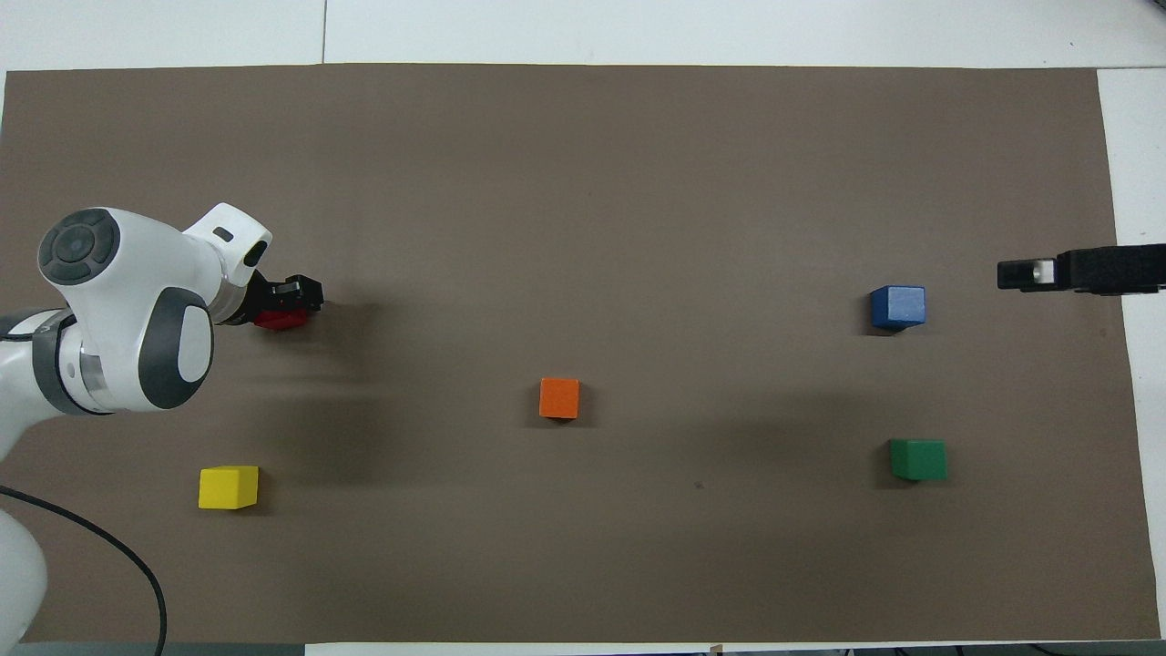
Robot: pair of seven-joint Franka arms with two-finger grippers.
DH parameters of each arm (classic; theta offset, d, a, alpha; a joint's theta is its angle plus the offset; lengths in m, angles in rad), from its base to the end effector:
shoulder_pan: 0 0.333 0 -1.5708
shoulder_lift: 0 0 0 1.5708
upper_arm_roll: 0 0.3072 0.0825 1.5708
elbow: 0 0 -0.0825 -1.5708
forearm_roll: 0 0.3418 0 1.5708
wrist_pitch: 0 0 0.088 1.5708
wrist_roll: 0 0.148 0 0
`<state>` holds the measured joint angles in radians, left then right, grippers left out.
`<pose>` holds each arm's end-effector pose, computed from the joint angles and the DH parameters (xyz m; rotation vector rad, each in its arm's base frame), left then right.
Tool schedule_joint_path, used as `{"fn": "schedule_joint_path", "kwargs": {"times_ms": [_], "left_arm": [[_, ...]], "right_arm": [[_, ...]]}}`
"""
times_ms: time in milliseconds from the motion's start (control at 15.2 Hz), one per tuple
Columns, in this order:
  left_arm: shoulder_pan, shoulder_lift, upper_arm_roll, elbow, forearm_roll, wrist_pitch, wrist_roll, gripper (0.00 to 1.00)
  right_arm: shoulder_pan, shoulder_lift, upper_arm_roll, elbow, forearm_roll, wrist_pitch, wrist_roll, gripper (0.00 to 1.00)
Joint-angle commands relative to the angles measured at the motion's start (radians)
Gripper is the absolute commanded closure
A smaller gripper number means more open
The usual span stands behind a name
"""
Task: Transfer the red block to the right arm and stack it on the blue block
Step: 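Lift the red cube with the left gripper while the right gripper approaches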
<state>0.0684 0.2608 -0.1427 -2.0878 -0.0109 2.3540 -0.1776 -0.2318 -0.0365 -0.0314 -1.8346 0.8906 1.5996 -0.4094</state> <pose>0.5478 -0.0405 0.2814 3.0913 0.1793 0.0035 0.5045 -0.0191 0.5366 -2.2407 -0.0268 -0.1412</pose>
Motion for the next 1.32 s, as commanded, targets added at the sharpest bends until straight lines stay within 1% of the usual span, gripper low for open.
{"fn": "schedule_joint_path", "kwargs": {"times_ms": [0,132,263,395,461,527,724,856,988,1119,1251], "left_arm": [[-0.012,-0.009,0.009,0.017,0.011,-0.039,-0.023,1.0],[-0.002,-0.023,0.005,0.099,-0.006,-0.184,-0.064,1.0],[-0.013,-0.034,0.003,0.205,-0.038,-0.367,-0.156,1.0],[-0.027,-0.049,-0.009,0.273,-0.098,-0.49,-0.242,1.0],[-0.032,-0.069,-0.012,0.288,-0.153,-0.531,-0.302,1.0],[-0.033,-0.084,-0.014,0.298,-0.219,-0.567,-0.372,1.0],[-0.033,-0.152,-0.057,0.301,-0.368,-0.596,-0.61,1.0],[-0.033,-0.192,-0.075,0.301,-0.516,-0.619,-0.771,1.0],[-0.033,-0.218,-0.115,0.301,-0.633,-0.618,-0.914,1.0],[-0.033,-0.245,-0.172,0.301,-0.714,-0.599,-1.061,1.0],[-0.033,-0.267,-0.21,0.296,-0.797,-0.564,-1.167,1.0]], "right_arm": [[-0.012,0.074,0.008,-0.058,0.218,0.008,-0.09,0.02],[0.009,0.13,0.011,-0.101,0.37,-0.001,-0.217,0.03],[0.061,0.176,0.011,-0.143,0.517,-0.029,-0.285,0.03],[0.095,0.298,0.011,-0.152,0.705,-0.184,-0.386,0.03],[0.112,0.332,0.011,-0.152,0.749,-0.241,-0.385,0.03],[0.115,0.34,0.013,-0.155,0.76,-0.277,-0.378,0.03],[0.147,0.337,0.015,-0.208,0.829,-0.387,-0.333,0.04],[0.154,0.328,0.018,-0.239,0.853,-0.441,-0.271,0.04],[0.183,0.343,0.021,-0.256,0.89,-0.505,-0.244,0.05],[0.203,0.374,0.021,-0.264,0.915,-0.529,-0.221,0.05],[0.213,0.379,0.021,-0.27,0.936,-0.518,-0.189,0.05]]}}
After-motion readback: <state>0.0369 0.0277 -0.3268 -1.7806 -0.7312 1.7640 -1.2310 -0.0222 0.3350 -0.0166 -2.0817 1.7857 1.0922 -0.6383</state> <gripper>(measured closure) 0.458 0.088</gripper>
